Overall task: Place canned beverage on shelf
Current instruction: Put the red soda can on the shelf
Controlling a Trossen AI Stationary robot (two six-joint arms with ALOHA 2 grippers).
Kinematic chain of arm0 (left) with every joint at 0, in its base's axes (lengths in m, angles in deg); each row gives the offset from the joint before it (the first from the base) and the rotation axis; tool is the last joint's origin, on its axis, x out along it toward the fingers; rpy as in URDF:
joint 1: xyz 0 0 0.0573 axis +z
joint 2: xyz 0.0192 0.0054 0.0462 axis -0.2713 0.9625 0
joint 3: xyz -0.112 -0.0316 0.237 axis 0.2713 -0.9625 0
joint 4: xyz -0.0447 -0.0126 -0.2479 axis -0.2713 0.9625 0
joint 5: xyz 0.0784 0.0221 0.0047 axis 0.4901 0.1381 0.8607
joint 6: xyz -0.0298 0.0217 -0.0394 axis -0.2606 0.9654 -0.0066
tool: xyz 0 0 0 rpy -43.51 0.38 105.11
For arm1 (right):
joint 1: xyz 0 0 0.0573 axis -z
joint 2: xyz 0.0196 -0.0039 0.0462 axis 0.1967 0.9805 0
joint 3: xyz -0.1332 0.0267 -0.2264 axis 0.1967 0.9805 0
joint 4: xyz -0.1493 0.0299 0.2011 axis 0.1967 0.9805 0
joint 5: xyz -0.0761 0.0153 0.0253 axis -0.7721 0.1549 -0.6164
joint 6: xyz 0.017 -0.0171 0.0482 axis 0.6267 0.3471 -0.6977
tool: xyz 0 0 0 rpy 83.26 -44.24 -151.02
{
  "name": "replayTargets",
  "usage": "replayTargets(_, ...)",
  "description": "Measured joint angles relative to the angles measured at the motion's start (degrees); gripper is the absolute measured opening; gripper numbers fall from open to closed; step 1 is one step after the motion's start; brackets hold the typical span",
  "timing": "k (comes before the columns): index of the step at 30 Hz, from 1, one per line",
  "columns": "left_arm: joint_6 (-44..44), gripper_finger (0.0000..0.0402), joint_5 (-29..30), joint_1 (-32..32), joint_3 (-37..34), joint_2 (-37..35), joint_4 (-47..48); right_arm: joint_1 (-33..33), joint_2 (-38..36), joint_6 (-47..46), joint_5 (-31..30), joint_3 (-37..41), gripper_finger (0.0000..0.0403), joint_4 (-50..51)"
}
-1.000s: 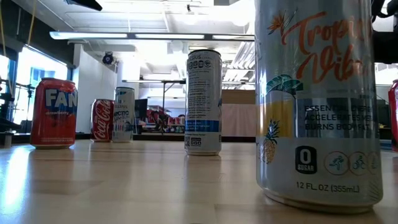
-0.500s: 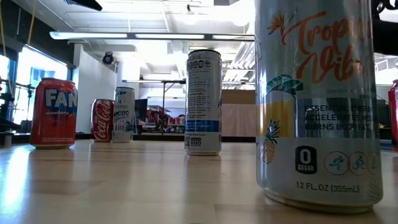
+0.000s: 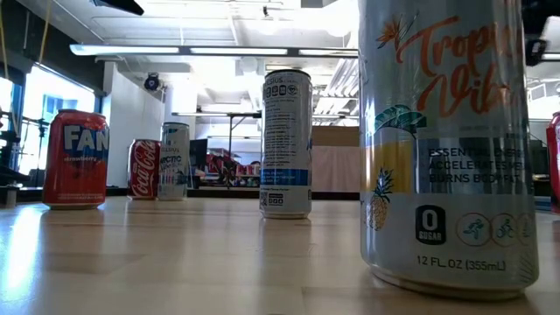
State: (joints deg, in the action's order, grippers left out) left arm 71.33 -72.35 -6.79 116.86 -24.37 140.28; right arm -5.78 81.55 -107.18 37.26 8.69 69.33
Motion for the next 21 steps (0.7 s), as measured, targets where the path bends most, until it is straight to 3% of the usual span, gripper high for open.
replayTargets(3,0.0,0.0335,0.0,0.0,0.0,0.0,0.0,0.0,6.0,0.1,2.0,-4.8,0.0074,10.5)
replayTargets(8,0.0,0.0335,0.0,0.0,0.0,0.0,0.0,0.0,13.6,0.0,6.0,-8.2,0.0083,18.9)
replayTargets(15,0.0,0.0335,0.0,0.0,0.0,0.0,0.0,-1.5,19.7,-0.7,7.5,-6.9,0.0113,21.8)
replayTargets(21,0.0,0.0335,0.0,0.0,0.0,0.0,0.0,-4.8,22.6,-8.0,5.4,-6.7,0.0142,21.1)
